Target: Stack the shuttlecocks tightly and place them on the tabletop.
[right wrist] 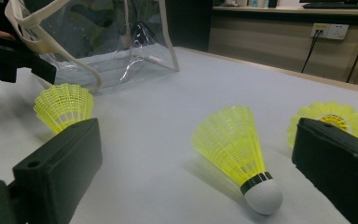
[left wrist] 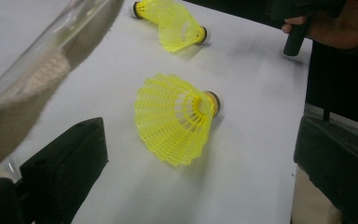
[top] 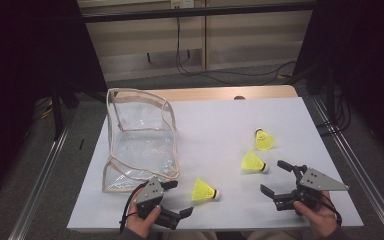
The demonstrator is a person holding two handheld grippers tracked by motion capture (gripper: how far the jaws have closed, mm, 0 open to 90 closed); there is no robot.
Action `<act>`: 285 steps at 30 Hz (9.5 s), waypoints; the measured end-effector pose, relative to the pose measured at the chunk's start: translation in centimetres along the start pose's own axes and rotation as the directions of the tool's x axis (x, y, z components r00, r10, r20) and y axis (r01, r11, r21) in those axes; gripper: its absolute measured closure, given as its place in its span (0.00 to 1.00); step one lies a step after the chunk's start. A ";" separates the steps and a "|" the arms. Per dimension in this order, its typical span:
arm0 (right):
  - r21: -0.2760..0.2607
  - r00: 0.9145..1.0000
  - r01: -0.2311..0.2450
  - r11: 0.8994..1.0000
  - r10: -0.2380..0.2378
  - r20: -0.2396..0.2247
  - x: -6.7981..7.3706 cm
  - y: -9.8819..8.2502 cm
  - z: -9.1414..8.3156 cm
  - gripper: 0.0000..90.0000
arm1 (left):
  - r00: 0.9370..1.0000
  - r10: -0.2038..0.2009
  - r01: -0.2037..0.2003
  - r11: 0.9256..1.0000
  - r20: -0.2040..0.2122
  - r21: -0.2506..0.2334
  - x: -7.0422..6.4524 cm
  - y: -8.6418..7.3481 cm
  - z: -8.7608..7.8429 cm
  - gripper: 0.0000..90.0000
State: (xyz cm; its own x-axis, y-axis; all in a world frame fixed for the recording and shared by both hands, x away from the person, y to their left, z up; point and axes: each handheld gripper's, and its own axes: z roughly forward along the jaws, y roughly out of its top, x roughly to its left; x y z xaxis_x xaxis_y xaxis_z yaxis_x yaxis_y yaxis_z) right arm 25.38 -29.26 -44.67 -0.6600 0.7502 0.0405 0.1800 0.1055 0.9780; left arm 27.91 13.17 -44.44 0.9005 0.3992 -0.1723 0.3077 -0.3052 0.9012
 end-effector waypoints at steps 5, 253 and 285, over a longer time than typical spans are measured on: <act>0.001 1.000 0.001 1.000 -0.001 -0.001 0.1 0.0 0.0 0.01 | 1.000 0.009 -0.009 1.000 0.003 0.004 -0.1 0.1 0.3 0.03; -0.017 1.000 0.002 1.000 -0.002 -0.011 -0.7 0.2 -0.7 0.02 | 0.881 -0.259 0.292 0.956 -0.397 0.026 6.1 9.9 16.1 0.95; -0.015 1.000 -0.001 1.000 0.001 -0.017 -0.7 0.2 -0.7 0.02 | 0.842 -0.251 0.313 0.948 -0.477 0.054 7.4 11.4 16.9 0.90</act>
State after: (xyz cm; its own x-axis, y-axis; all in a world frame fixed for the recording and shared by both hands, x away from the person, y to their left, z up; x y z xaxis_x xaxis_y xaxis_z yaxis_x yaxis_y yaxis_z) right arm 25.38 -30.23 -44.36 -0.6721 0.7390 0.0452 0.1697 0.0944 0.9810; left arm 43.30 -1.95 -42.19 0.5348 0.8253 -0.1812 0.5903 -0.2114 0.7790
